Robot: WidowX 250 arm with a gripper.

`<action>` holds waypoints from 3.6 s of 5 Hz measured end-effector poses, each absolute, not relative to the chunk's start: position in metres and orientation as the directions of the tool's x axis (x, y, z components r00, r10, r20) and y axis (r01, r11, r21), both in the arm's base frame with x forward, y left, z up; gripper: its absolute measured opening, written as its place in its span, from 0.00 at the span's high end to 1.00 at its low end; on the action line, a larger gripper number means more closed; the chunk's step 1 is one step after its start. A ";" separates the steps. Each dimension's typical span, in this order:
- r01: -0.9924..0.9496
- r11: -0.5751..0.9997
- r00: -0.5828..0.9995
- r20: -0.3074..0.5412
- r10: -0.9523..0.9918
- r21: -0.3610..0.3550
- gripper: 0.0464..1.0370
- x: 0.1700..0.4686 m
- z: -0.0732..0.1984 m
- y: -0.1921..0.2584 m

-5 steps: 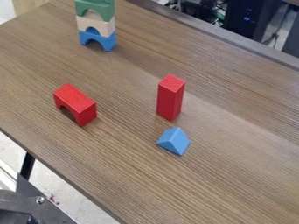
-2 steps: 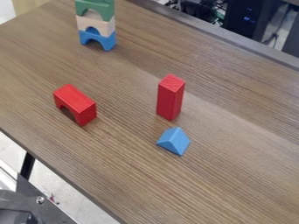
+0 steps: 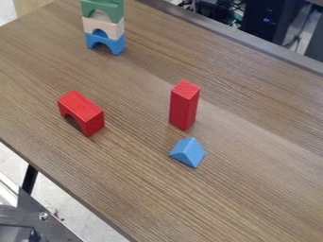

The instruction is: Put the green arch on the top of the white arch

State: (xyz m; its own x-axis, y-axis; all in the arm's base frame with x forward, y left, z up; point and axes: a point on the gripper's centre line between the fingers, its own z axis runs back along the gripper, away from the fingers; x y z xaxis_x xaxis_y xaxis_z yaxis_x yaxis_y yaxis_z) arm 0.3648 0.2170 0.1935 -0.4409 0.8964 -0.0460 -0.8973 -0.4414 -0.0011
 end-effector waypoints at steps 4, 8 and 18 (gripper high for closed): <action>-0.897 -0.440 -0.442 -0.049 0.896 0.035 0.49 0.353 0.178 0.211; -0.898 -0.438 -0.439 -0.053 0.897 0.027 0.49 0.355 0.181 0.210; -0.911 -0.412 -0.412 -0.046 0.910 0.005 0.49 0.374 0.167 0.204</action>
